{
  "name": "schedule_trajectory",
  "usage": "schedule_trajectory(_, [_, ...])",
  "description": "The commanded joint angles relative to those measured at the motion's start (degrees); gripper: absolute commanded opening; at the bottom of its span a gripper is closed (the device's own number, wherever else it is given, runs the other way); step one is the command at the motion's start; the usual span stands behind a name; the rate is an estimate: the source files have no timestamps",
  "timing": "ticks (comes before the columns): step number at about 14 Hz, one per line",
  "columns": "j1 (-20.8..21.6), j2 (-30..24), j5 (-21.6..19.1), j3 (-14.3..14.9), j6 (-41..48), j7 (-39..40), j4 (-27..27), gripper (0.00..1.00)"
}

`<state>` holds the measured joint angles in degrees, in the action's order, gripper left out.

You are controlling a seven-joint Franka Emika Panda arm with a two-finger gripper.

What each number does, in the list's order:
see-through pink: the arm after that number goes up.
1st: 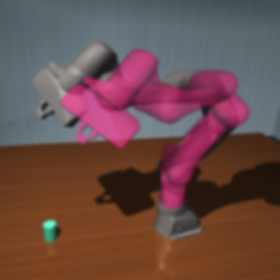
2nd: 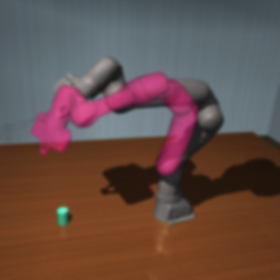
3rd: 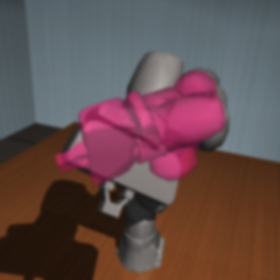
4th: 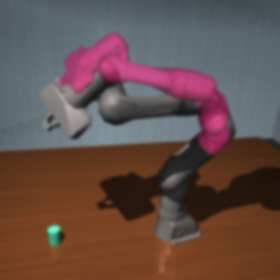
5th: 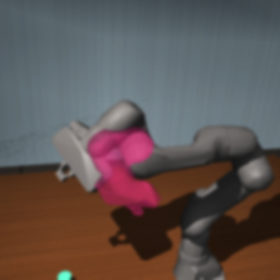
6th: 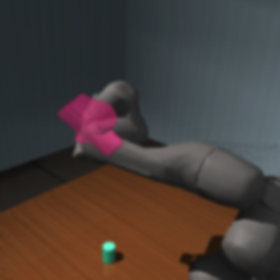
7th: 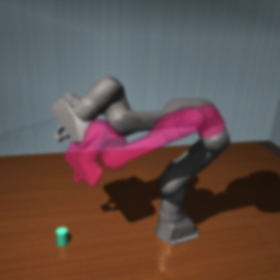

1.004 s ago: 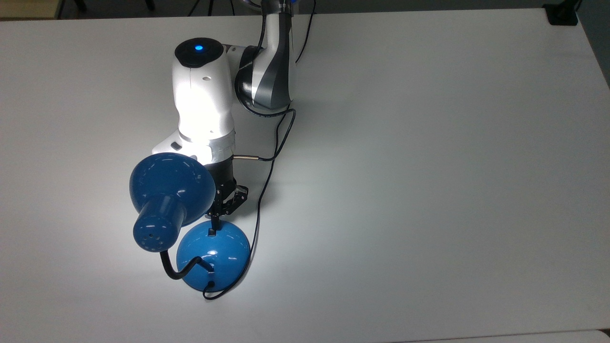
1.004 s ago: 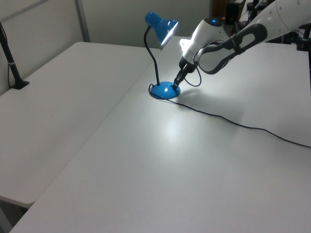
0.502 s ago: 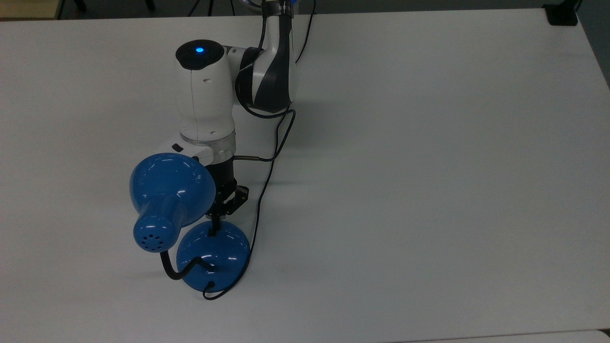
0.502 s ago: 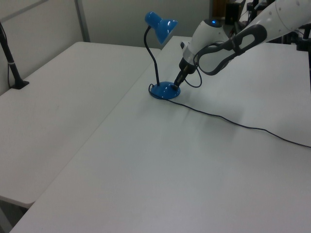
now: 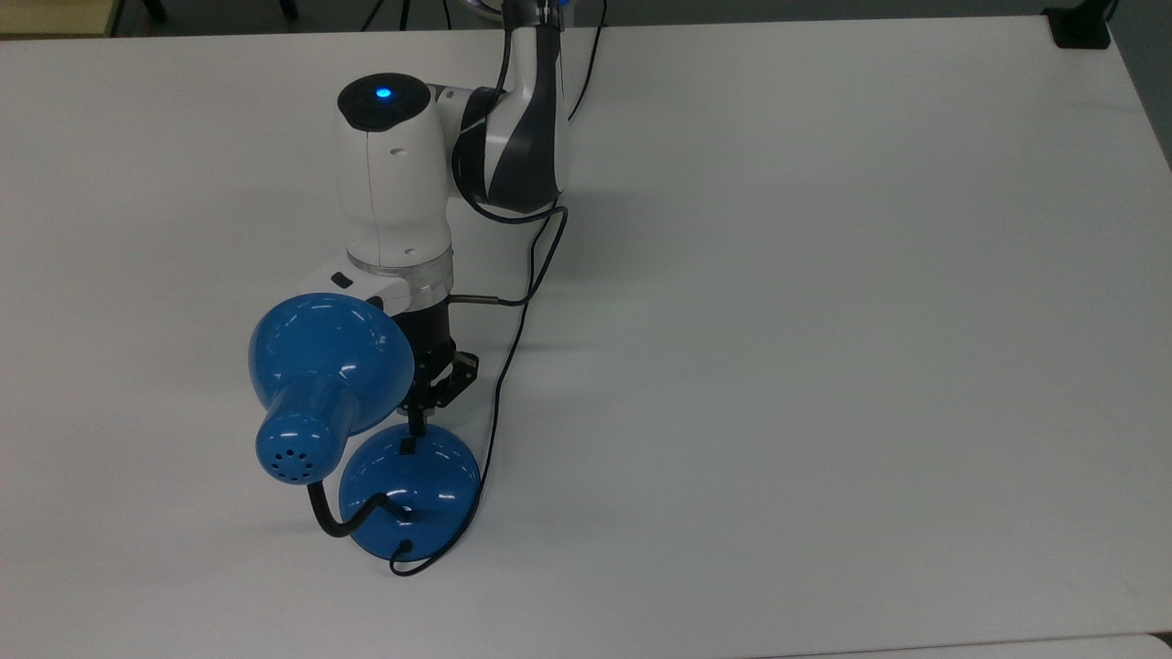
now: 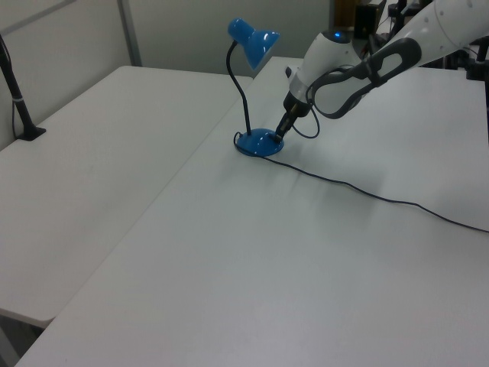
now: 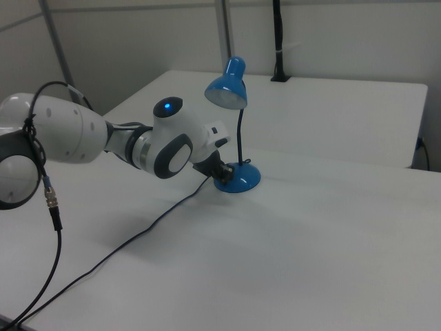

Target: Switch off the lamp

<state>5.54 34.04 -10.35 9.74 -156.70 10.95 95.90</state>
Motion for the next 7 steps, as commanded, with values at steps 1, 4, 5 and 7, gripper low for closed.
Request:
schedule_trajectory(1, [0.2,-13.1,-1.2,-0.3,9.6,0.0,9.6,0.0])
schedule_trajectory(4, [-0.2,-20.7,-0.6,-0.2,23.7,-5.8,9.6,0.01])
schedule_trajectory(5, [-0.3,-23.1,0.1,-0.2,28.2,-6.8,9.6,0.07])
schedule_trajectory(7, [-0.3,-28.5,6.6,-0.2,39.9,-8.3,9.7,0.19])
